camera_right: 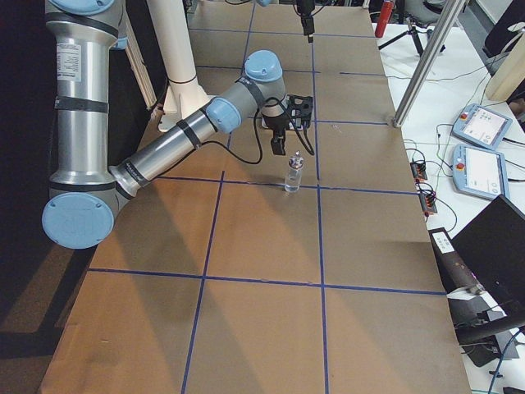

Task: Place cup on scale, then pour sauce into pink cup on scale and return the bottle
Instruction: 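Withdraw the left gripper while the right gripper reaches to the glass bottle, then grasp the glass sauce bottle with the right gripper and lift it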

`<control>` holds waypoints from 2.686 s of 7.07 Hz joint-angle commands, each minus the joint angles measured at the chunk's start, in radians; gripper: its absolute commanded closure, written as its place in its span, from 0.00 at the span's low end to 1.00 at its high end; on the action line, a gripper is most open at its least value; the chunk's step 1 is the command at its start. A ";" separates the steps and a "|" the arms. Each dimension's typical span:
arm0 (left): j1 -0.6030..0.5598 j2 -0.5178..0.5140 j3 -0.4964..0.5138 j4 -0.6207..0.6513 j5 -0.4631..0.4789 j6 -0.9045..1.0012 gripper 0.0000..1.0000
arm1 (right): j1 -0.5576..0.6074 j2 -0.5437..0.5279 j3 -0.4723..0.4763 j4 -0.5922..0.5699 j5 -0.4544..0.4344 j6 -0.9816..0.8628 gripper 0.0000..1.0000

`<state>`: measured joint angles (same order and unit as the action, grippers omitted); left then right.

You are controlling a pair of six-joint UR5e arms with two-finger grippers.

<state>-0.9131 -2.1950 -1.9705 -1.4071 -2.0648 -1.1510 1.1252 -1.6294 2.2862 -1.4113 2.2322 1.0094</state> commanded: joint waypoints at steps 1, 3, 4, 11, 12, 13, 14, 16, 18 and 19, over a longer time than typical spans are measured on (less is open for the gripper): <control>-0.108 0.095 -0.044 0.013 -0.014 0.196 0.01 | -0.270 -0.009 0.010 0.145 -0.327 0.228 0.00; -0.186 0.153 -0.042 0.014 -0.018 0.354 0.00 | -0.471 -0.087 0.006 0.234 -0.618 0.300 0.00; -0.210 0.176 -0.042 0.014 -0.018 0.396 0.00 | -0.583 -0.111 -0.013 0.264 -0.807 0.330 0.00; -0.227 0.192 -0.010 0.011 -0.015 0.470 0.00 | -0.777 0.020 -0.361 0.331 -1.391 0.385 0.00; -0.225 0.189 -0.005 0.011 -0.015 0.470 0.00 | -0.780 0.023 -0.373 0.331 -1.398 0.377 0.00; -0.225 0.187 -0.004 0.013 -0.017 0.470 0.00 | -0.783 0.026 -0.399 0.330 -1.439 0.368 0.00; -0.224 0.186 -0.002 0.011 -0.017 0.470 0.00 | -0.785 0.039 -0.436 0.331 -1.448 0.368 0.00; -0.224 0.182 0.004 0.011 -0.017 0.468 0.00 | -0.785 0.057 -0.461 0.331 -1.450 0.370 0.00; -0.222 0.181 0.005 0.011 -0.018 0.467 0.00 | -0.785 0.083 -0.497 0.331 -1.458 0.370 0.00; -0.222 0.181 0.005 0.011 -0.020 0.464 0.00 | -0.783 0.089 -0.499 0.336 -1.458 0.370 0.56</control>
<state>-1.1357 -2.0138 -1.9657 -1.3955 -2.0834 -0.6844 0.3408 -1.5525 1.7981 -1.0788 0.7759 1.3790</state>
